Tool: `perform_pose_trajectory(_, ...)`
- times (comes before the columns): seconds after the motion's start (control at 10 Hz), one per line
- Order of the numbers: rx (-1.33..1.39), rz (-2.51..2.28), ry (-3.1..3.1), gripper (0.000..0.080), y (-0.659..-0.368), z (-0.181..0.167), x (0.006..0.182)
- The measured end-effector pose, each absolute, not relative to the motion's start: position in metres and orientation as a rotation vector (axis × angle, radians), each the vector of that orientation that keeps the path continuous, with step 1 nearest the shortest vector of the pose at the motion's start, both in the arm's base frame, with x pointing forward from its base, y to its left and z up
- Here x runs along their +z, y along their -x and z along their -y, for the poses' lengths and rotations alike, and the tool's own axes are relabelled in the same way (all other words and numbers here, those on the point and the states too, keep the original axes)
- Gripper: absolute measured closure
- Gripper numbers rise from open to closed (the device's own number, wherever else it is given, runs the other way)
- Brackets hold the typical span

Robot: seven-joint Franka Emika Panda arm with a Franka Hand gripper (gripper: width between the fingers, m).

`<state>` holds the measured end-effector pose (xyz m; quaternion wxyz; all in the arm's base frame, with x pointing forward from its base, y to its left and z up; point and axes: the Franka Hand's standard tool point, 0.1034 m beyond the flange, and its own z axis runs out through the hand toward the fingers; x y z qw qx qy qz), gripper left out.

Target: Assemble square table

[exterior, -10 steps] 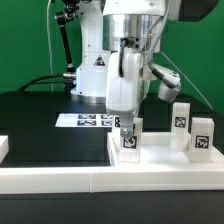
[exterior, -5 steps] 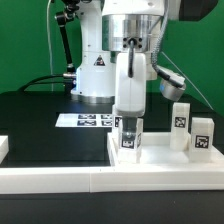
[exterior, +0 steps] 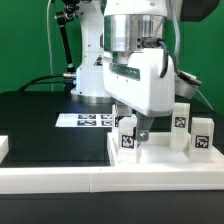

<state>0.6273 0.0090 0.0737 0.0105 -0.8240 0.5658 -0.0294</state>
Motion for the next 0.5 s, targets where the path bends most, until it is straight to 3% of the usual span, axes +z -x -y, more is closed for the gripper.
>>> perform_pose_trajectory(0.5,-0.099,-1.164,2.911,0.0151,-0.6273,-0.0129,0.0737)
